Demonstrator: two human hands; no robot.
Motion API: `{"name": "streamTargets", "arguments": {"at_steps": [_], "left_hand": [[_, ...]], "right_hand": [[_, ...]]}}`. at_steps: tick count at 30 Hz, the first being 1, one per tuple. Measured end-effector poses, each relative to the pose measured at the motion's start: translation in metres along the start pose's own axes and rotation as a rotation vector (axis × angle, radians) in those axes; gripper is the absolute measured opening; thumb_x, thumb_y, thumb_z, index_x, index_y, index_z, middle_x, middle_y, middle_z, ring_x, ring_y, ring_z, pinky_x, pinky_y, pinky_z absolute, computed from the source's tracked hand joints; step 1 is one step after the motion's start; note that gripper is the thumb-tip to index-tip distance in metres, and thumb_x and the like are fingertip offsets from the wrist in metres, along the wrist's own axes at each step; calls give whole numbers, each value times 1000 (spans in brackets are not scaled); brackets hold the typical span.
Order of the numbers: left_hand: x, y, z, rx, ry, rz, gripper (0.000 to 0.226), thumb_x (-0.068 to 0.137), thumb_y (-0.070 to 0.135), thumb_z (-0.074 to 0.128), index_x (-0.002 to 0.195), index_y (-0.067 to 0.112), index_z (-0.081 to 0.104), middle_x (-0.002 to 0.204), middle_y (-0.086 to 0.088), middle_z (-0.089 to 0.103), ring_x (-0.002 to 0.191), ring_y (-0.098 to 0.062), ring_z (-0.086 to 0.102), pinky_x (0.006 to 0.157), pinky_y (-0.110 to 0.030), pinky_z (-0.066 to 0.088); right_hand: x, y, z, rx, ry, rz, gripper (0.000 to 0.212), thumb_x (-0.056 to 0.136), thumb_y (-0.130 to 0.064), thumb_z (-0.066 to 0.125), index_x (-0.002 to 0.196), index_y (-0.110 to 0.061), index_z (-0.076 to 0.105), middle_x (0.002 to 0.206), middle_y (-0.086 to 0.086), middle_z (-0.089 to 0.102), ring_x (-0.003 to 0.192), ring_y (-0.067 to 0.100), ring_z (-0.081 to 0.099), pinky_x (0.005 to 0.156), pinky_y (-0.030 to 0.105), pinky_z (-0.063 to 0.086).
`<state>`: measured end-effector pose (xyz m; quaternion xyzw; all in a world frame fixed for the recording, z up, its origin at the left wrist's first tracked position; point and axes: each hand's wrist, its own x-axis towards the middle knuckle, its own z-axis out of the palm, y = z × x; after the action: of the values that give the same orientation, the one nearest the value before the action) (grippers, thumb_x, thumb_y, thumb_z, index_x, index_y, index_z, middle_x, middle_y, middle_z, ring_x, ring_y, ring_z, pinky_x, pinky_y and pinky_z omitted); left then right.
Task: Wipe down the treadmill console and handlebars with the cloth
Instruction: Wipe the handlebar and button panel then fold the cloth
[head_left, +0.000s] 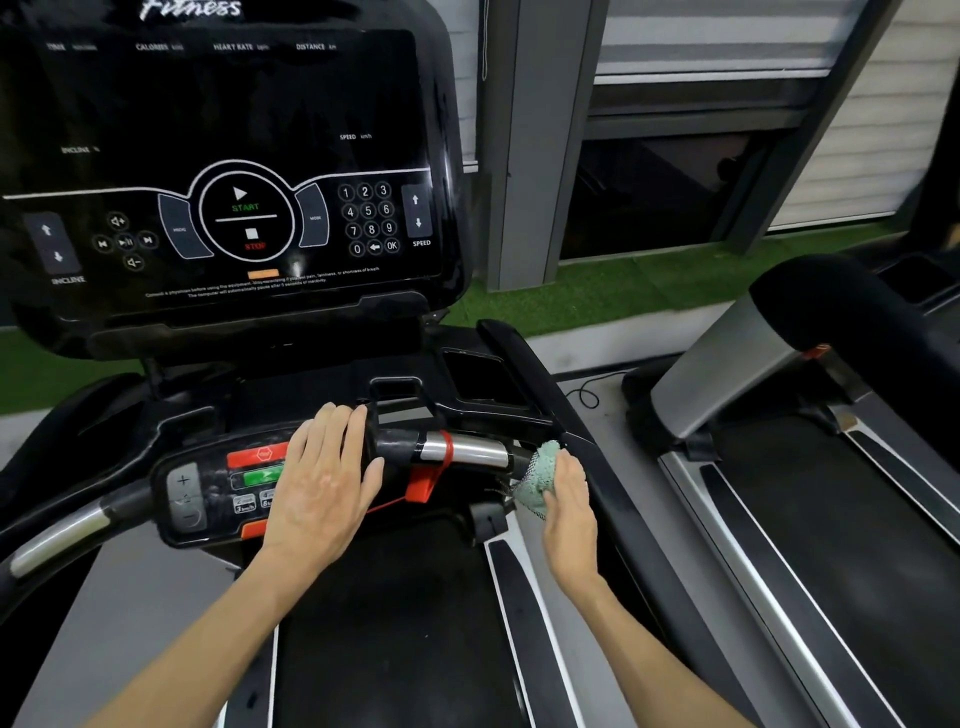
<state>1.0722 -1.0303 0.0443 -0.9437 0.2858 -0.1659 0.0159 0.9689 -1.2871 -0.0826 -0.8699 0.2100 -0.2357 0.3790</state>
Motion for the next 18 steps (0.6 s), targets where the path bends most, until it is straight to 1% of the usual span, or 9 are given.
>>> {"name": "streamTargets", "arguments": {"at_steps": [2,4,6,7,8,10,14,16,18], "left_hand": [[0,1,1,-5,1,-7,60,100,36,29,141,-7,40,134,-24,48,133,-39,42,114,-49,33],[0,2,3,-4,12,-14,59,101,35,30,141,-7,40,134,-24,48,133,-40,42,114,-49,33],[0,2,3,0,3,-12,59,101,35,30,141,-7,40,135,-24,47,133,-40,41,114,-49,32],[0,2,2,4,1,-10,59,101,35,29,141,-7,40,135,-24,47,133,-40,41,114,-49,32],[0,2,1,6,2,-8,59,101,35,29,141,-6,40,135,-24,47,133,-40,41,114,-49,32],[0,1,1,4,1,-4,59,100,36,29,141,-6,40,135,-24,48,133,-40,42,114,-50,33],[0,1,2,-8,-3,-7,60,100,36,30,141,-6,41,135,-24,48,132,-39,42,113,-49,33],[0,-1,2,-7,5,-7,60,100,37,30,141,-5,41,135,-24,48,133,-39,42,113,-49,34],[0,-2,2,-5,3,-2,60,100,37,30,142,-5,40,135,-24,47,133,-39,42,114,-49,33]], "right_hand": [[6,2,-1,-78,-45,-56,59,95,0,50,149,-7,28,153,8,32,144,18,23,117,27,23],[17,-4,-1,-138,-100,-160,60,91,-2,53,147,-3,31,146,13,41,138,28,34,114,44,31],[22,-17,2,-187,-107,-226,62,84,3,60,142,1,38,139,18,48,131,33,44,109,51,37],[22,-22,5,-204,-102,-245,64,81,7,64,140,2,41,139,20,49,131,35,44,109,52,37],[20,-24,7,-212,-94,-264,64,79,8,68,139,3,43,139,21,48,133,35,42,111,51,34],[21,-21,3,-181,-89,-307,64,79,6,71,138,1,46,141,18,48,134,29,39,113,42,28],[29,-8,-15,-89,-174,-268,68,85,-3,67,145,-18,38,144,-3,44,135,8,37,115,30,29],[29,-6,-17,-120,-182,-244,70,87,-8,65,147,-22,33,144,-4,41,132,9,37,112,26,29],[27,-3,-15,-140,-179,-191,69,89,-12,62,149,-20,29,144,-2,39,129,13,37,110,26,28]]}}
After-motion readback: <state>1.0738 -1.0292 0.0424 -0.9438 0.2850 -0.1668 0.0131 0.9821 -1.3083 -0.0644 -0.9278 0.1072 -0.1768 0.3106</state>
